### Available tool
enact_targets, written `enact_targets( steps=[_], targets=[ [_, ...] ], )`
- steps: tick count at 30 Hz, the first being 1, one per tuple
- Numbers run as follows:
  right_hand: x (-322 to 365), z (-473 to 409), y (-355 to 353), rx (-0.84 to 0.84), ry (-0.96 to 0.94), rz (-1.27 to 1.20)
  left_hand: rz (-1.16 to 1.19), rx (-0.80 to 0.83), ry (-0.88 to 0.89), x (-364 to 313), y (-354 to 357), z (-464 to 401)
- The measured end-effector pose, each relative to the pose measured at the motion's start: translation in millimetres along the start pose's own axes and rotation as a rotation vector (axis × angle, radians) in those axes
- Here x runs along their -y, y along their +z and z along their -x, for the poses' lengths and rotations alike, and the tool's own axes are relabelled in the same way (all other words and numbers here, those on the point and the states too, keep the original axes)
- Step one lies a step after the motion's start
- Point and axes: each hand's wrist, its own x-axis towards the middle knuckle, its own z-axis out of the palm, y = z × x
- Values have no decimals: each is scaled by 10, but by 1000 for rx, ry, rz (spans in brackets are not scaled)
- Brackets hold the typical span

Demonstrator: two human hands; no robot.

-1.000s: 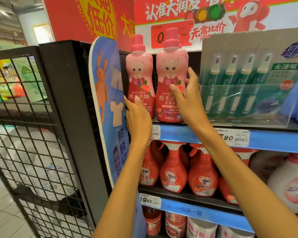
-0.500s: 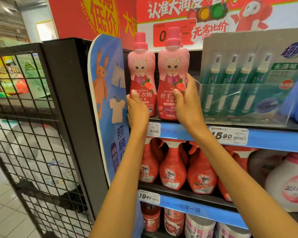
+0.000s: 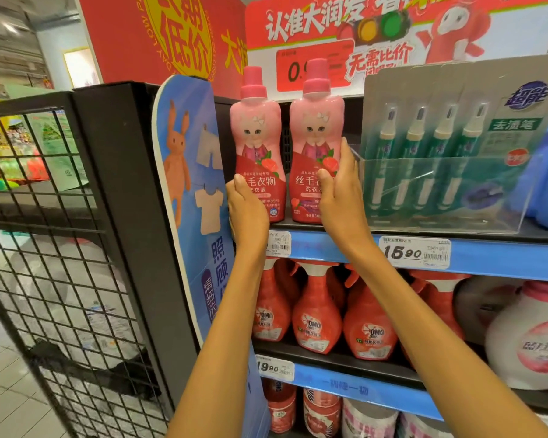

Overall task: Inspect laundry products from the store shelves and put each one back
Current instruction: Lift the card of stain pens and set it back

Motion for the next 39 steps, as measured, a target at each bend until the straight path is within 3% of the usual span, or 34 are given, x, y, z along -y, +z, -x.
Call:
enact_targets(
  steps=[6, 10, 13, 15, 19, 23, 30, 39],
  targets=[
    [20, 38, 3, 21, 15, 45, -205, -14, 188, 142, 38, 129],
    [141, 273, -36, 31, -93, 130, -310, -60, 384, 189, 45, 358],
    [236, 475, -234, -60, -158, 30, -258, -60, 600, 128, 64, 545],
    [250, 525, -478, -171, -183, -20, -130, 28, 654, 9, 113, 613],
    [186, 424, -1082, -390, -160, 20, 91, 263, 588, -332, 321, 731],
    [86, 212, -1553, -477, -118, 90, 106, 422, 525, -633, 572, 712],
    [-58, -220, -1929, -244, -42, 73, 92, 571, 423, -872, 789, 502],
    [-212, -497, -2075, -94, -11, -75, 106, 556, 388, -878, 830, 563]
  ],
)
